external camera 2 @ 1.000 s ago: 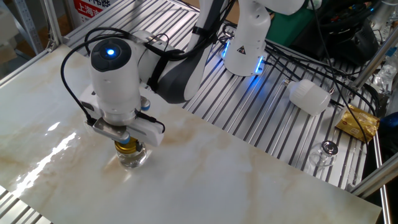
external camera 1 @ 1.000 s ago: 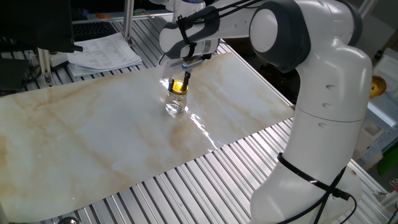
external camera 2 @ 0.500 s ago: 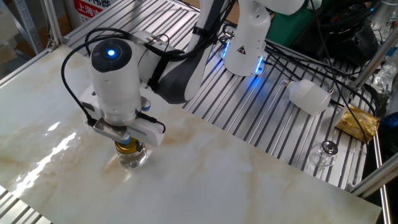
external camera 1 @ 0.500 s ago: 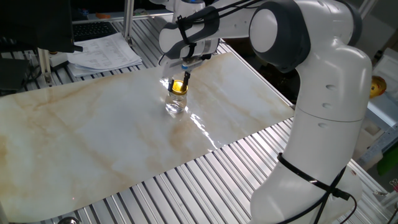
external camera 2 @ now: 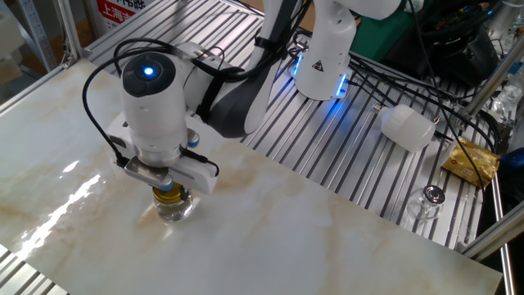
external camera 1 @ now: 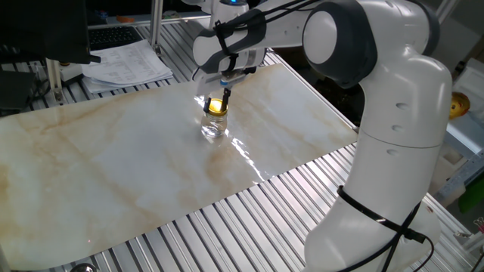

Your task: Screw the lid onto the jar

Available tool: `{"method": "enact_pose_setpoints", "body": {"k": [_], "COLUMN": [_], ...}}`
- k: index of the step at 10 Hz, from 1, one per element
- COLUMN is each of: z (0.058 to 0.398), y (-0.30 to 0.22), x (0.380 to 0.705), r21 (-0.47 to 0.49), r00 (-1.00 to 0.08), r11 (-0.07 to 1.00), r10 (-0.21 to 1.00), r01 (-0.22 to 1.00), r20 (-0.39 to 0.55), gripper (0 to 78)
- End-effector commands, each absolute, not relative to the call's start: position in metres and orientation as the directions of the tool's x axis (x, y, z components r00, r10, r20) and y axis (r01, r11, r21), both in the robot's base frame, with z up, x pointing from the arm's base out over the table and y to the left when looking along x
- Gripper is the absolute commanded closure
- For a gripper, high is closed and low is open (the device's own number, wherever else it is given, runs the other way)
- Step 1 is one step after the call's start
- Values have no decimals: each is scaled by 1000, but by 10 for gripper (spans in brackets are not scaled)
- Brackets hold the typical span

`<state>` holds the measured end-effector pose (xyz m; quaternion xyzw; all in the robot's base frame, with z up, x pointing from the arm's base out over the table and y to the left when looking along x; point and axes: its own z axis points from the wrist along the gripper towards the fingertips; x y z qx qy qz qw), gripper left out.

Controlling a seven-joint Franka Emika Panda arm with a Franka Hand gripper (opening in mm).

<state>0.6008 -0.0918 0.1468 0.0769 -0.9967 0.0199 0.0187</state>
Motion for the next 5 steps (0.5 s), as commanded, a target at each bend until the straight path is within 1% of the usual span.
{"method": "enact_pose_setpoints", "body": {"k": [1, 5], "z": [148, 151], "y": [-92, -93], "x": [601, 600], "r21": [-37, -39], "r00": [-988, -987], "r11": [987, 987], "r10": [-153, -153], "r01": [-154, -154], "r20": [38, 38], "gripper": [765, 765]}}
